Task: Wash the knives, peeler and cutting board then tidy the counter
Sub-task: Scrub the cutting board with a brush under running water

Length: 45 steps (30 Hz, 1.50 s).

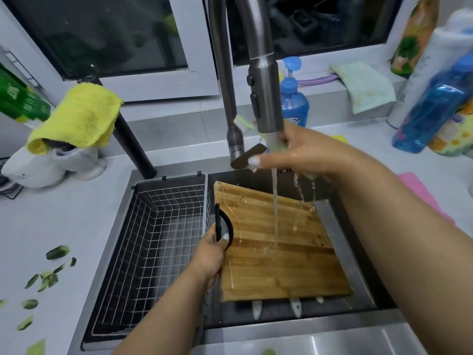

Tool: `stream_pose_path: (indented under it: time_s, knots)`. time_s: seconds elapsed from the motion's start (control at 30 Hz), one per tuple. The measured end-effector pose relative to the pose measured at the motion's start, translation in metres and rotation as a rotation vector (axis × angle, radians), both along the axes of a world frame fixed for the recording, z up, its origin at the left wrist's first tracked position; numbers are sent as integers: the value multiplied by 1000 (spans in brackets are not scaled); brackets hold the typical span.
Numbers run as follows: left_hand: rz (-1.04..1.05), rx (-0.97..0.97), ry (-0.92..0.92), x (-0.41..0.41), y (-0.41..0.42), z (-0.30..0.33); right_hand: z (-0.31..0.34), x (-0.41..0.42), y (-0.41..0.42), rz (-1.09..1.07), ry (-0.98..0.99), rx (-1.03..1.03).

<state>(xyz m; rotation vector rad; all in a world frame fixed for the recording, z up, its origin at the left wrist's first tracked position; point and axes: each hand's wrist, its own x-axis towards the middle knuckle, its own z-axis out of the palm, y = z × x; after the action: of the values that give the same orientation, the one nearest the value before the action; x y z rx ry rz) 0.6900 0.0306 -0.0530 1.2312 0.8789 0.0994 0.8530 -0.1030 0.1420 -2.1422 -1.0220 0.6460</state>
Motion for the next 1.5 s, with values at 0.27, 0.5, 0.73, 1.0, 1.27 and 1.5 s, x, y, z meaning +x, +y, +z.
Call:
stream_pose_path:
  time_s: [0.27,0.5,0.73,1.0,1.27,1.5]
  knots:
    - [-8,6,7,0,1,-1,40,9,10,-6,104,253]
    - [6,-21,16,1,3,-2,37,4,20,-94,140,398]
    - [10,-33,23,0,4,-4,-2,-8,28,-50,206,229]
    - [21,-27,6,1,2,-3,-7,1,60,-51,111,236]
    - [21,-22,9,1,2,-4,-15,13,73,-76,-8,303]
    - [28,-39,-2,1,1,-2,-14,25,62,-87,-126,220]
